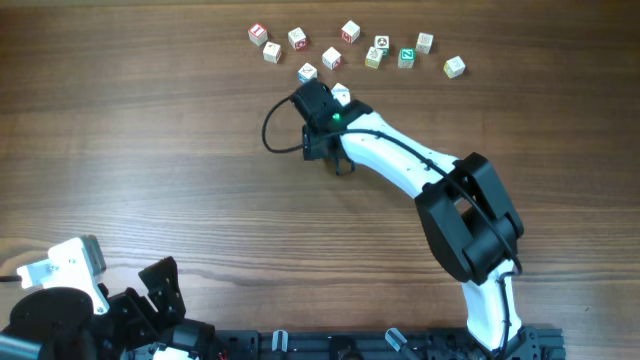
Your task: Form a tower
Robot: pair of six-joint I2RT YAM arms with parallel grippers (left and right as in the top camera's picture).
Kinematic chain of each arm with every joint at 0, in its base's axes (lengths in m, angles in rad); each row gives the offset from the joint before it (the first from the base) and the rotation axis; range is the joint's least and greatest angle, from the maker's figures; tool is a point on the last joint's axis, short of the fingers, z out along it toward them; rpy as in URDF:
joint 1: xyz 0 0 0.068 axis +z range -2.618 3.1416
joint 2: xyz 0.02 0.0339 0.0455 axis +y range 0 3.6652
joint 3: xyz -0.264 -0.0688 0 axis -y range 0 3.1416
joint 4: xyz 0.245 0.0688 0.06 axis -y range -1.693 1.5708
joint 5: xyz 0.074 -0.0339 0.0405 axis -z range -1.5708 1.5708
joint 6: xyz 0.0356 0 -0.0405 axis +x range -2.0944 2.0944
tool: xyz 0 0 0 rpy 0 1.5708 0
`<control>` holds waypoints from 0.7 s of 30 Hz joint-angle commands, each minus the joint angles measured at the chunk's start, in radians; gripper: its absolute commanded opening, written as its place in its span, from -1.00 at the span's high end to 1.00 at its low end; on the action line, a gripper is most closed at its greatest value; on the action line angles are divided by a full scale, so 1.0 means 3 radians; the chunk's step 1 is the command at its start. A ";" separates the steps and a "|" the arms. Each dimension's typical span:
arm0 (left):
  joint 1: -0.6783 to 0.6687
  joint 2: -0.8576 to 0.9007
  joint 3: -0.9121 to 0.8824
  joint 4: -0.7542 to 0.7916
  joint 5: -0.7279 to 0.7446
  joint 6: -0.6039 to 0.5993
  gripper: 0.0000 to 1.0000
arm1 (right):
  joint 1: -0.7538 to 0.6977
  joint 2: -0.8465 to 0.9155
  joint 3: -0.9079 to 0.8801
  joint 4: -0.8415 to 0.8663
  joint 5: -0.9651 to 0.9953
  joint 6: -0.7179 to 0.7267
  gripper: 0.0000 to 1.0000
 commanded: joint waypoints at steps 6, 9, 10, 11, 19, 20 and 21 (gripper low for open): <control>0.0013 -0.0009 0.0000 -0.0003 -0.0041 -0.0019 -1.00 | -0.0324 0.0156 0.0765 -0.0778 -0.0683 0.0324 -0.98; 0.0013 -0.0009 0.0000 -0.0003 -0.0041 -0.0019 -1.00 | -0.0356 0.0271 0.0765 -0.0774 -0.0726 0.0296 -0.97; 0.0013 -0.0009 0.0000 -0.0003 -0.0041 -0.0019 -1.00 | -0.0338 0.0315 0.0765 -0.0757 -0.0726 0.0242 -0.95; 0.0013 -0.0009 0.0000 -0.0003 -0.0041 -0.0019 -1.00 | -0.0332 0.0362 0.0765 -0.0752 -0.0725 0.0225 -0.93; 0.0013 -0.0009 0.0000 -0.0003 -0.0041 -0.0020 -1.00 | -0.0310 0.0473 0.0765 -0.0668 -0.0722 -0.0048 -0.55; 0.0013 -0.0009 0.0000 -0.0003 -0.0041 -0.0019 -1.00 | -0.0310 0.0473 0.0765 -0.0647 -0.0722 -0.0112 -0.47; 0.0013 -0.0009 0.0000 -0.0003 -0.0041 -0.0019 -1.00 | -0.0308 0.0473 0.0765 -0.0642 -0.0711 -0.0113 -0.38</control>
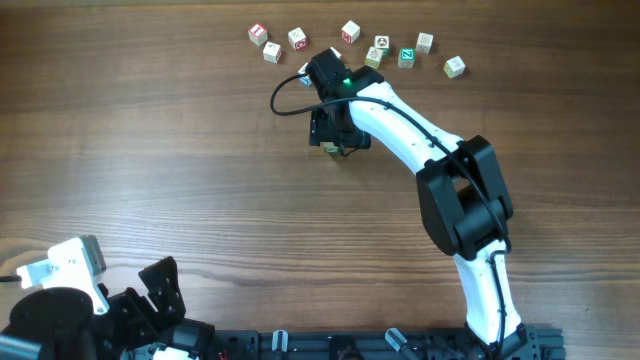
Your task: Form a tower
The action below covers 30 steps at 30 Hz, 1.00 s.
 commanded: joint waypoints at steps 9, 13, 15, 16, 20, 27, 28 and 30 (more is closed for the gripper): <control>0.0013 -0.0009 0.0000 0.0000 -0.0041 -0.0018 -1.00 | 0.0048 0.0042 0.0050 0.0006 0.0032 -0.0277 -0.11; 0.0013 -0.0009 0.0000 0.0000 -0.0041 -0.0018 -1.00 | 0.0048 0.0042 0.0050 0.0009 0.0033 -0.0276 0.05; 0.0013 -0.0009 0.0000 0.0000 -0.0041 -0.0018 -1.00 | 0.0047 0.0042 0.0050 0.0010 0.0033 -0.0277 0.10; 0.0013 -0.0009 0.0000 0.0000 -0.0041 -0.0019 -1.00 | 0.0047 0.0042 0.0050 0.0010 0.0033 -0.0277 0.11; 0.0013 -0.0009 0.0000 0.0000 -0.0041 -0.0018 -1.00 | 0.0048 0.0042 0.0050 0.0013 0.0032 -0.0277 0.10; 0.0013 -0.0009 0.0000 0.0000 -0.0041 -0.0018 -0.99 | 0.0076 0.0042 0.0050 0.0052 0.0032 -0.0276 -0.04; 0.0013 -0.0009 0.0000 0.0000 -0.0041 -0.0018 -1.00 | 0.0099 0.0042 0.0050 0.0056 0.0033 -0.0276 -0.06; 0.0013 -0.0009 0.0000 0.0000 -0.0041 -0.0019 -1.00 | 0.0141 0.0042 0.0050 0.0065 0.0102 -0.0276 -0.10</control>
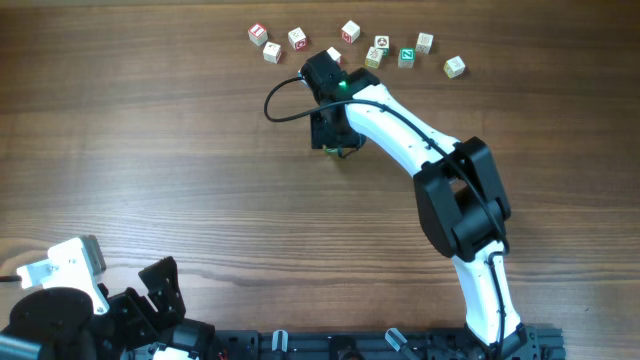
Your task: Form a tower
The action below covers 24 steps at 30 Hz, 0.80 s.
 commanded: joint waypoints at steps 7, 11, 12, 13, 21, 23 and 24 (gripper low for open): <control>0.0013 -0.0009 0.0000 0.0000 -0.0041 -0.0020 -1.00 | 0.0076 0.0048 0.0048 0.0056 0.0186 -0.0015 -0.09; 0.0013 -0.0009 0.0000 0.0000 -0.0041 -0.0019 -1.00 | 0.0076 0.0106 0.0033 0.0064 0.0197 -0.0015 -0.03; 0.0013 -0.0009 0.0000 0.0000 -0.0041 -0.0019 -1.00 | 0.0076 0.0106 0.0027 0.0072 0.0197 -0.0017 0.02; 0.0013 -0.0009 0.0000 0.0000 -0.0041 -0.0020 -1.00 | 0.0076 0.0106 0.0027 0.0085 0.0217 -0.0017 0.05; 0.0011 -0.0009 0.0000 0.0000 -0.0041 -0.0019 -1.00 | 0.0076 0.0112 0.0025 0.0084 0.0299 -0.0015 -0.08; 0.0013 -0.0009 0.0000 0.0000 -0.0041 -0.0019 -1.00 | 0.0076 0.0113 0.0025 0.0075 0.0298 -0.0017 -0.08; 0.0013 -0.0009 0.0000 0.0000 -0.0041 -0.0019 -1.00 | 0.0076 0.0113 0.0019 0.0079 0.0298 -0.0017 -0.08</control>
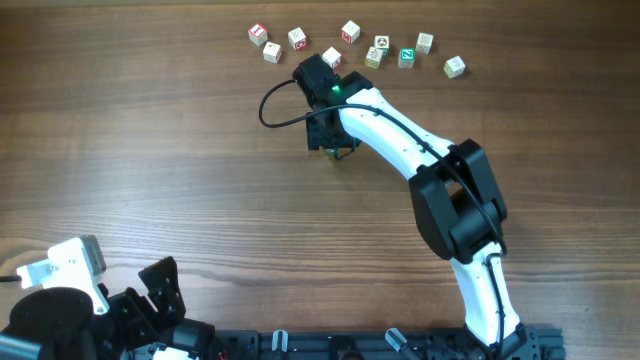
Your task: Form a tower
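Note:
Several small wooden picture blocks lie in a loose row at the table's far edge, from a red-marked one (258,33) to a pale one (454,66). My right arm reaches from the near edge to the table's middle. Its gripper (326,140) points down below the row, mostly hidden under its own wrist (318,78). A small yellowish-green bit of a block (338,150) shows at the fingers' lower edge. Whether the fingers grip it is hidden. My left gripper (160,282) rests at the near left corner, far from the blocks.
A black cable (272,105) loops out to the left of the right wrist. The left arm's white and black base (60,290) fills the near left corner. A dark rail (330,345) runs along the near edge.
The right wrist has shifted slightly left and toward the far edge. The gripper stays over the same spot with the bit of block at its tip. The left arm is unchanged.
First the right gripper was just below the row, with two loose blocks beside its wrist. Then the wrist lay over those blocks' places, hiding them, the gripper was lower with a bit of block under it, and it has stayed there with small shifts.

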Robot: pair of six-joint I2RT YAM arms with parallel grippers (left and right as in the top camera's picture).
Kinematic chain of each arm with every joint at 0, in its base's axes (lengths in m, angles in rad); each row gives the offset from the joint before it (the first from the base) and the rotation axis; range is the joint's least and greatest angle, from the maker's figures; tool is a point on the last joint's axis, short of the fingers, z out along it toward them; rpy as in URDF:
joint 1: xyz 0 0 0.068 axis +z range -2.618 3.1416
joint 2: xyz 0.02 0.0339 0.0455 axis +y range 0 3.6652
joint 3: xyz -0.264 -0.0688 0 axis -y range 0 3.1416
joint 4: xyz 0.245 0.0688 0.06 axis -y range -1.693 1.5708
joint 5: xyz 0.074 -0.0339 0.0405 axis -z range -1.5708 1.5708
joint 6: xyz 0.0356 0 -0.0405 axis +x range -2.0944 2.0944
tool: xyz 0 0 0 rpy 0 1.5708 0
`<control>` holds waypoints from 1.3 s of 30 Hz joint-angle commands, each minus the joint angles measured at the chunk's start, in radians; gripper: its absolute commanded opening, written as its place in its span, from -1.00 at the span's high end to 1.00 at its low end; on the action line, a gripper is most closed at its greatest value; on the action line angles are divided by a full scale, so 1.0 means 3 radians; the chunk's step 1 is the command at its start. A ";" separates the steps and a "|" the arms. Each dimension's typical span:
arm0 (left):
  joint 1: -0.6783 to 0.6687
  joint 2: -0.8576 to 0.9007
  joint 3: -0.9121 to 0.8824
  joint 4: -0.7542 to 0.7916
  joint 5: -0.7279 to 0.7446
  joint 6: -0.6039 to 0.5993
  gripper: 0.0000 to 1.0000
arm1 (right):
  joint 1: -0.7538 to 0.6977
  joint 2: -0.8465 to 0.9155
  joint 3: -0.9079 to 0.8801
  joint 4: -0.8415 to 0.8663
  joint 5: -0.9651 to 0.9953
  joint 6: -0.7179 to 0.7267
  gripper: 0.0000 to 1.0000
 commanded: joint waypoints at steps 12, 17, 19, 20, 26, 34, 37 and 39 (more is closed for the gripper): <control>0.0013 -0.0009 0.0000 0.0000 -0.0041 -0.0019 -1.00 | 0.0000 0.0221 -0.0106 0.0130 0.0085 -0.0031 0.20; 0.0013 -0.0009 0.0000 0.0000 -0.0041 -0.0018 -1.00 | 0.0000 0.0221 -0.0104 0.0122 0.0074 0.0102 0.33; 0.0013 -0.0009 0.0000 0.0000 -0.0041 -0.0019 -1.00 | 0.0001 0.0221 -0.0094 0.0100 0.0039 0.0187 0.34; 0.0013 -0.0009 0.0000 0.0000 -0.0041 -0.0019 -1.00 | 0.0001 0.0221 -0.0092 0.0102 0.0019 0.0207 0.34; 0.0011 -0.0009 0.0000 0.0000 -0.0041 -0.0019 -1.00 | 0.0000 0.0221 -0.0092 0.0083 0.0023 0.0351 0.34; 0.0013 -0.0009 0.0000 0.0000 -0.0041 -0.0019 -1.00 | 0.0000 0.0221 -0.0072 0.0109 0.0084 0.0226 0.19; 0.0013 -0.0009 0.0000 0.0000 -0.0041 -0.0019 -1.00 | 0.0001 0.0221 -0.0072 0.0118 0.0084 0.0170 0.21; 0.0013 -0.0009 0.0000 0.0000 -0.0041 -0.0019 -1.00 | 0.0000 0.0221 -0.0072 0.0144 0.0085 0.0165 0.09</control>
